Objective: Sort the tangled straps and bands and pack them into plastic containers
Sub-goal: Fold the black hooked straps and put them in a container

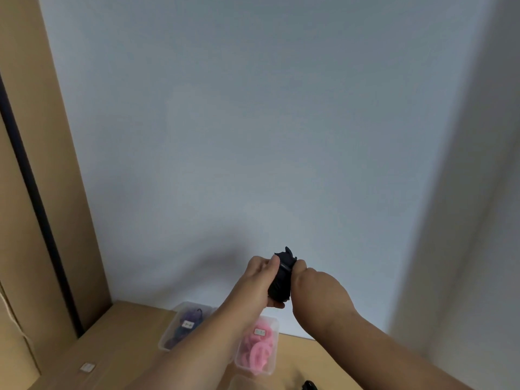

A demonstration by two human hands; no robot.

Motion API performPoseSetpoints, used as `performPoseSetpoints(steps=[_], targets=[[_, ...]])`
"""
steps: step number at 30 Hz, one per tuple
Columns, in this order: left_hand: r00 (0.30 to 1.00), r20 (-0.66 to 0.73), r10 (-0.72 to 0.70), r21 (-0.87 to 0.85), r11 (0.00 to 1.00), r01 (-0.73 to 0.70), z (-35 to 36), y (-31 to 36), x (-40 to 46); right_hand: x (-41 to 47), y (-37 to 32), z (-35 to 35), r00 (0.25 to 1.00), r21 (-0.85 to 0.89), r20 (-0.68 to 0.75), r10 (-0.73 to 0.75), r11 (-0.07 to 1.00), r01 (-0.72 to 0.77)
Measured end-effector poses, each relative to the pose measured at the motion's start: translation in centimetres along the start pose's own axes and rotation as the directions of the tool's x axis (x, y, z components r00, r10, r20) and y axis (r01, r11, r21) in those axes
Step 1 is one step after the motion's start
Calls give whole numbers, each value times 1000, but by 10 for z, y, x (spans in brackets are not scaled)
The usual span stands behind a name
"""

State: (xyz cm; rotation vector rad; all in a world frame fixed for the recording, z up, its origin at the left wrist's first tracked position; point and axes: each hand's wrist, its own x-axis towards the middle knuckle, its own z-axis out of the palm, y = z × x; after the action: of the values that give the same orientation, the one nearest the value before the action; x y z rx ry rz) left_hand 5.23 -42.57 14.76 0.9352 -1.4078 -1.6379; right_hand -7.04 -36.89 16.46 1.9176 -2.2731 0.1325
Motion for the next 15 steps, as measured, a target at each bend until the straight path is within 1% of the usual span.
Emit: performPoseSetpoints(steps=[2,5,8,10,13,15], targets=[[1000,2,-13,-15,1000,13,-4,-3,3,1,0,1,1000,0,-8,-22,1000,22],[994,102,-48,-85,995,56,-11,-1,7,2,2,2,999,19,1,-53,998,53],[990,135,-33,-102,994,47,-15,-1,10,2,3,3,998,20,2,-64,998,64],[997,81,-20,-66,998,25,-11,-1,11,3,2,4,999,-2,-2,-53,999,53],[999,-29,27,56,998,-26,0,-4,10,4,2,7,999,5,6,-50,999,49],[996,-49,77,122,990,-71,3,-7,9,4,4,11,999,34,7,-52,998,52]])
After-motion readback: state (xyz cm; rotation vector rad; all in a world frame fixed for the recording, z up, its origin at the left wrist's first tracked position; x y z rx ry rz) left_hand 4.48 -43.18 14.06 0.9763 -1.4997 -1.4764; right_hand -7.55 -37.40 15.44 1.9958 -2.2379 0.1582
